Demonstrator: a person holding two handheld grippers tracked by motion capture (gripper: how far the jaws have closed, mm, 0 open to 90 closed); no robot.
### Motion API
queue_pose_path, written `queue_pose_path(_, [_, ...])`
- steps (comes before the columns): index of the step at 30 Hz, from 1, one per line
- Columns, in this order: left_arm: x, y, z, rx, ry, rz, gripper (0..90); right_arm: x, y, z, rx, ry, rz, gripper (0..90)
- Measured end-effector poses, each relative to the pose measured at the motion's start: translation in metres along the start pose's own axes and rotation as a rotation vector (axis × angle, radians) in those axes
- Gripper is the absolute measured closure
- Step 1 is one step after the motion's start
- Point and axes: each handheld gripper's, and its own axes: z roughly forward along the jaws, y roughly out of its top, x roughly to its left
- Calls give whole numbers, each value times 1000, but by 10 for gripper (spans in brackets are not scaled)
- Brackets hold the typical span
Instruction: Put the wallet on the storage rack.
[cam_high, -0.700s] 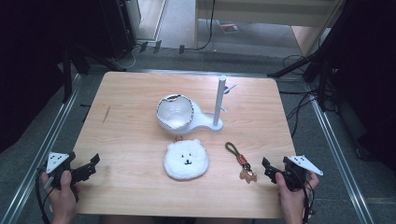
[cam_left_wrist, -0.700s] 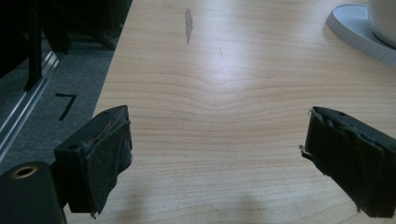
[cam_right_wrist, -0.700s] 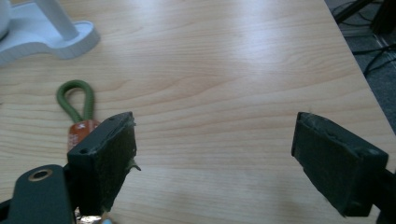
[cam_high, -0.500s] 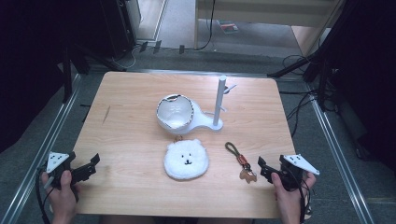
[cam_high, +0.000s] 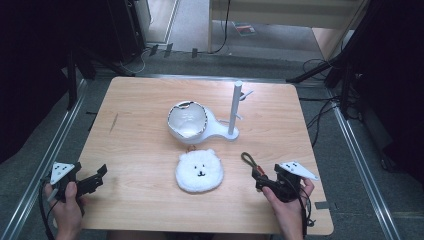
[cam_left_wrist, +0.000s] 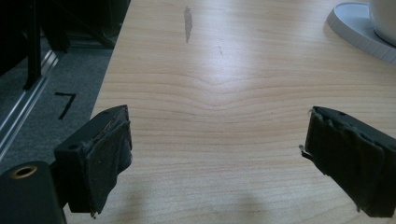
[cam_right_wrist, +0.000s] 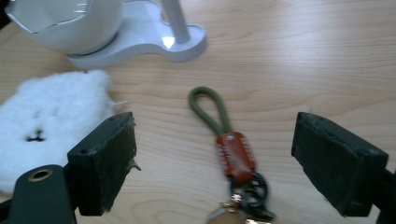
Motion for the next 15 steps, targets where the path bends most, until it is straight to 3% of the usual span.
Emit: queue_pose_path(15, [1, 0, 0, 0, -7, -7, 79, 58, -3, 34, 98, 70, -63, 145])
